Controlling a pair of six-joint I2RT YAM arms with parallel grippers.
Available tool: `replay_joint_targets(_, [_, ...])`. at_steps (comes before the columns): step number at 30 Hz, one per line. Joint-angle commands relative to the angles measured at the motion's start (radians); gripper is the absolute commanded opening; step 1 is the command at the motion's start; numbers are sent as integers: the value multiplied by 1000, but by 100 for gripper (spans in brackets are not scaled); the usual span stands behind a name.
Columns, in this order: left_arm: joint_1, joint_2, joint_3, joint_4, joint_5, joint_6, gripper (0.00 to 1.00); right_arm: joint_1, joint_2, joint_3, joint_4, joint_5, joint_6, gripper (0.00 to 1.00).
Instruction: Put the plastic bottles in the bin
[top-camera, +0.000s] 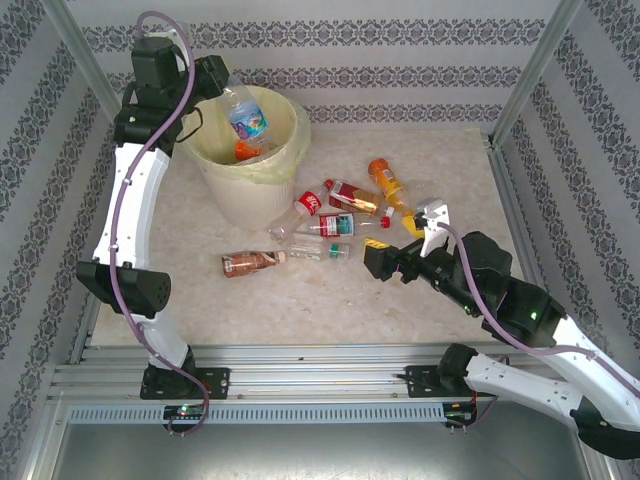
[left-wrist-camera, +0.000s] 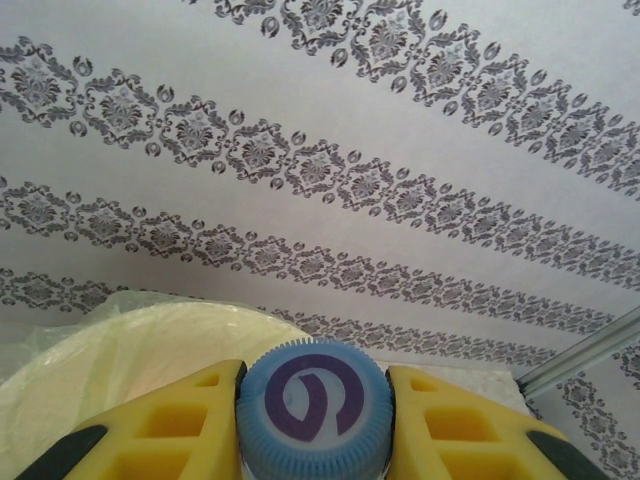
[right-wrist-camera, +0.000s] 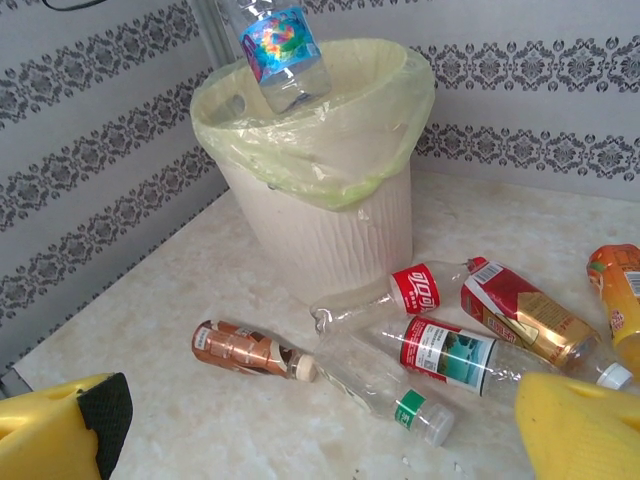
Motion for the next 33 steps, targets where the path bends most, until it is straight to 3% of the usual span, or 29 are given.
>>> replay_joint_targets(1, [21, 19, 61, 14, -15, 27, 31, -5, 15, 32, -29, 20, -15, 98])
replay_joint_targets(12, [29, 139, 181, -32, -40, 147, 31, -5, 12, 24, -7, 31, -5, 98])
replay_joint_targets(21, [29, 225, 219, -23, -126, 223, 31, -5, 15, 38, -36, 48, -12, 98])
replay_joint_targets(25, [28, 268, 288, -94, -154, 284, 32, -5, 25, 45, -50, 61, -20, 98])
replay_joint_targets(33, [28, 238, 196, -101, -165, 359, 32, -5, 70, 47, -40, 73, -41, 98])
